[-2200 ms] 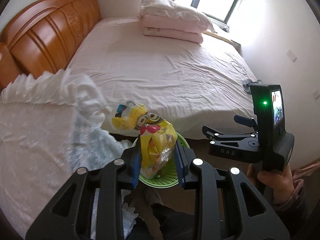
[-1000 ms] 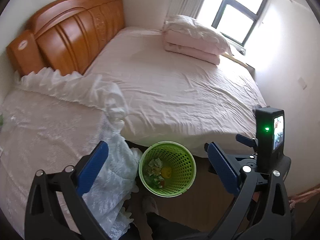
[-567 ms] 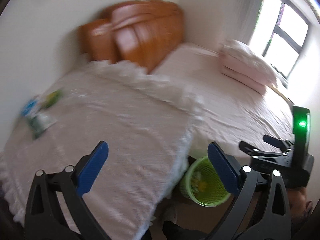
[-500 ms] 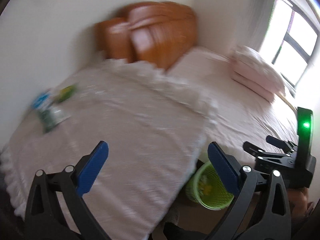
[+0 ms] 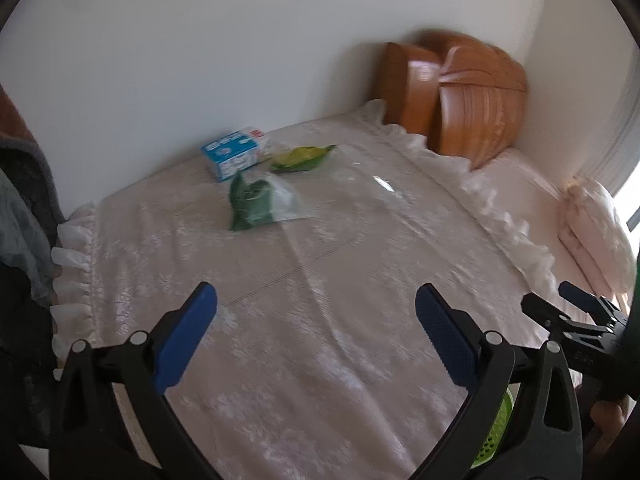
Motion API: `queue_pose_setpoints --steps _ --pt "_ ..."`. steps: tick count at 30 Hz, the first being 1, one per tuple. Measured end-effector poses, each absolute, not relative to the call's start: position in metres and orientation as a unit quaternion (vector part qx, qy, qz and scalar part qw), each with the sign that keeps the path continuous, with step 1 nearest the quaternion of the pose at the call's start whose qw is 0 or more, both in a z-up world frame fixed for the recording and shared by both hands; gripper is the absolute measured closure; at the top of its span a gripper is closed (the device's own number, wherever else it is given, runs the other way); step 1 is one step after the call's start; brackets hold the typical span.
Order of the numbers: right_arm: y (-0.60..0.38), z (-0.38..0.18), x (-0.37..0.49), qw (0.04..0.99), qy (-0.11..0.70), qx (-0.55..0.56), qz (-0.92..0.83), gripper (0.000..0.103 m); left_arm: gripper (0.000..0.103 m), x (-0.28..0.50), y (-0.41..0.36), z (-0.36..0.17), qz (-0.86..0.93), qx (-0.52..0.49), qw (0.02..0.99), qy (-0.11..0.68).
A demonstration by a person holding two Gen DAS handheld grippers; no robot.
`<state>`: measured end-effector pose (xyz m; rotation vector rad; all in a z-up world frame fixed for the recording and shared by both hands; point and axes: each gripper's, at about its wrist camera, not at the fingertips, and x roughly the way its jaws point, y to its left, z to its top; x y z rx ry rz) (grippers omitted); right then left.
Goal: Collect trash
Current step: 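Grasp dark green bag with left tool while right tool grasps clear plastic bottle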
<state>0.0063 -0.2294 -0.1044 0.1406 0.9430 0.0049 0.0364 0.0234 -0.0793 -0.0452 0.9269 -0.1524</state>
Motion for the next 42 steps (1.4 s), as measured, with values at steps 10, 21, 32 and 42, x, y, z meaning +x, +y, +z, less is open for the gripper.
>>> queue_pose_setpoints --steps 10,21,32,42 --pt "-0.196 -0.121 0.087 0.881 0.47 0.035 0.046 0.002 0.008 0.146 0.046 -0.136 -0.027 -0.063 0.868 0.492" --pt "-0.174 -0.148 0.18 0.873 0.481 0.001 0.083 0.002 0.008 0.238 0.047 -0.2 0.009 -0.083 0.831 0.55" --pt "-0.136 -0.172 0.241 0.855 0.485 -0.075 0.169 0.002 0.02 0.256 0.05 -0.211 -0.001 -0.075 0.831 0.552" --pt "-0.121 -0.19 0.259 0.837 0.51 -0.085 0.18 0.037 0.027 0.239 0.069 -0.188 -0.002 -0.086 0.845 0.528"
